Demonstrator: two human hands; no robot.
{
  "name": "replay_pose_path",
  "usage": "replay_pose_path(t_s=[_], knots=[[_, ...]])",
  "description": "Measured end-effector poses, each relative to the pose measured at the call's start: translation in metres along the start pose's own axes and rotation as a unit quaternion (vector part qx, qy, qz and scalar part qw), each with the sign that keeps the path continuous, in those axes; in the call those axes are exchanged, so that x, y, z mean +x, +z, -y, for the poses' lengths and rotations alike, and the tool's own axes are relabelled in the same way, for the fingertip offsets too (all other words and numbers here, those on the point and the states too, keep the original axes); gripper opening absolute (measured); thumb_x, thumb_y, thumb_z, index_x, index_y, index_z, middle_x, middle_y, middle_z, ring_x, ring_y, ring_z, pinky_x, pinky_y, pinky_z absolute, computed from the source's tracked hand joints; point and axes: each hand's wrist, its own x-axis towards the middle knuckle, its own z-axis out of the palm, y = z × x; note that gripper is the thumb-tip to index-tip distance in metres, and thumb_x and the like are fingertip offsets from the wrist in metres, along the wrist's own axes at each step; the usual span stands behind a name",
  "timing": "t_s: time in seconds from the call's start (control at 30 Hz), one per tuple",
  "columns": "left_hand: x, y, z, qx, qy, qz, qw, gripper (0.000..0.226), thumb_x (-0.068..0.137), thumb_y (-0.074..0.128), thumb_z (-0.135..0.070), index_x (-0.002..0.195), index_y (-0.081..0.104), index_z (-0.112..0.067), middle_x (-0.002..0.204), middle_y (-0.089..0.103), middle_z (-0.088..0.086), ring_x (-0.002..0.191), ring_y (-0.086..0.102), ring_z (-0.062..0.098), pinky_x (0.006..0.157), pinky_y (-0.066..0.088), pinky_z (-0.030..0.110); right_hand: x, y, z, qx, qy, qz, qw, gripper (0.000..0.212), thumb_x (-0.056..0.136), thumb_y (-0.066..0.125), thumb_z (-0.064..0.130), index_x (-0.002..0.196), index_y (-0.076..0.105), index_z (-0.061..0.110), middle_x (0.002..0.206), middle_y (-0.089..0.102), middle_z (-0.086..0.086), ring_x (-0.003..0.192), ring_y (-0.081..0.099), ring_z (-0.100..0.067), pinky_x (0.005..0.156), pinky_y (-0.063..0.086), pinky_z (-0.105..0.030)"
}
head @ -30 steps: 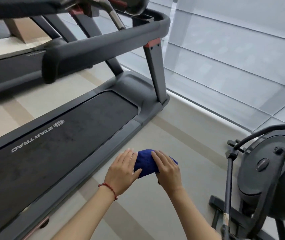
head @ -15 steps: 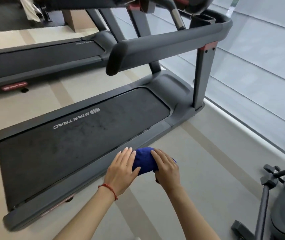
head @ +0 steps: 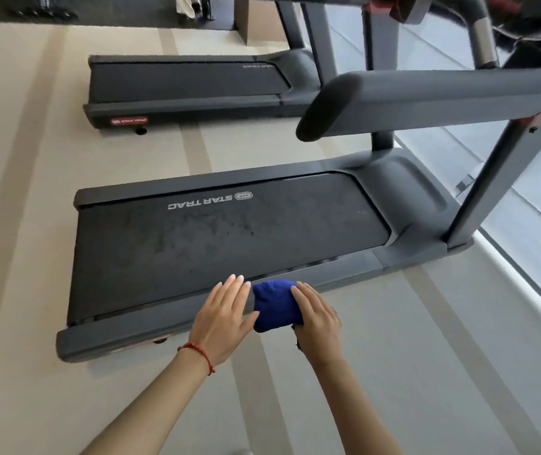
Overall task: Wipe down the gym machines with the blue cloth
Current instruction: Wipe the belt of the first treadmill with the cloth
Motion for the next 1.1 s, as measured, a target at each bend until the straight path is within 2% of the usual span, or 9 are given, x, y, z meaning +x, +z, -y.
replay_pose_path(t_s=[0.13,0.23,0.37,0.47,0.6,0.7,0.8,0.97,1.1], knots=[[0.005,0.001,0.023,0.006,-0.036,0.001,0.999,0.071,0.101,0.011,-0.044,0.115,0.061,0.005,0.118,0.061,0.020,0.111,0.058,0.034,0.091,0.046,0.049,0.020,0.024,0.003,0.020,-0.025,0.002,0.999,0.084,0.032,0.067,-0.021,0.108,0.051,0.012,0.104,0.069,-0.010,0.097,0.065,-0.024,0.066,0.054,-0.026],[0.008,0.004,0.047,0.011,-0.056,0.005,0.998,0.072,0.101,0.011,-0.045,0.116,0.061,0.005,0.119,0.061,0.019,0.112,0.057,0.034,0.092,0.045,0.049,0.035,0.045,0.009,0.035,-0.032,0.008,0.999,0.083,0.035,0.067,-0.021,0.109,0.051,0.012,0.106,0.069,-0.011,0.104,0.053,-0.018,0.069,0.054,-0.027],[0.011,0.007,0.084,0.011,-0.072,0.015,0.997,0.072,0.101,0.010,-0.045,0.117,0.061,0.004,0.120,0.060,0.019,0.113,0.057,0.034,0.092,0.044,0.048,0.052,0.077,0.021,0.032,-0.033,0.027,0.999,0.087,0.031,0.069,-0.020,0.110,0.051,0.011,0.107,0.068,-0.012,0.103,0.050,-0.017,0.067,0.054,-0.026],[0.013,0.008,0.118,0.013,-0.081,0.019,0.996,0.072,0.101,0.010,-0.045,0.117,0.061,0.005,0.120,0.060,0.020,0.113,0.057,0.034,0.092,0.044,0.049,0.066,0.105,0.036,0.027,-0.036,0.035,0.998,0.086,0.032,0.070,-0.020,0.110,0.053,0.011,0.107,0.068,-0.012,0.102,0.054,-0.018,0.067,0.054,-0.026],[0.013,0.007,0.171,0.012,-0.089,0.023,0.996,0.073,0.101,0.009,-0.045,0.116,0.061,0.005,0.119,0.061,0.020,0.112,0.057,0.035,0.091,0.045,0.050,0.083,0.146,0.064,0.004,-0.041,0.044,0.998,0.074,0.033,0.069,-0.019,0.104,0.066,0.004,0.106,0.069,-0.011,0.100,0.058,-0.021,0.067,0.054,-0.026],[0.010,0.003,0.211,0.011,-0.090,0.038,0.995,0.073,0.101,0.009,-0.045,0.117,0.061,0.004,0.119,0.061,0.020,0.112,0.057,0.034,0.091,0.045,0.049,0.096,0.175,0.090,0.005,-0.051,0.050,0.997,0.076,0.035,0.068,-0.020,0.106,0.060,0.006,0.105,0.069,-0.012,0.098,0.061,-0.023,0.068,0.054,-0.027],[0.006,0.001,0.253,0.013,-0.094,0.050,0.994,0.072,0.101,0.009,-0.045,0.117,0.061,0.003,0.120,0.060,0.019,0.113,0.056,0.034,0.092,0.044,0.049,0.109,0.203,0.117,0.007,-0.051,0.063,0.997,0.077,0.032,0.069,-0.021,0.104,0.063,0.004,0.104,0.069,-0.012,0.094,0.065,-0.026,0.067,0.054,-0.027],[-0.005,-0.002,0.309,0.008,-0.115,0.064,0.991,0.073,0.100,0.008,-0.045,0.117,0.061,0.002,0.119,0.061,0.019,0.112,0.057,0.034,0.091,0.045,0.050,0.121,0.244,0.151,0.019,-0.058,0.093,0.994,0.084,0.035,0.073,-0.020,0.113,0.057,0.008,0.108,0.068,-0.010,0.102,0.058,-0.022,0.071,0.054,-0.027],[-0.012,0.005,0.342,0.003,-0.138,0.081,0.987,0.075,0.100,0.007,-0.046,0.115,0.062,0.001,0.117,0.062,0.018,0.110,0.058,0.034,0.089,0.045,0.050,0.128,0.273,0.168,0.011,-0.076,0.114,0.991,0.073,0.035,0.074,-0.020,0.103,0.066,0.004,0.104,0.068,-0.012,0.093,0.066,-0.029,0.068,0.055,-0.029]])
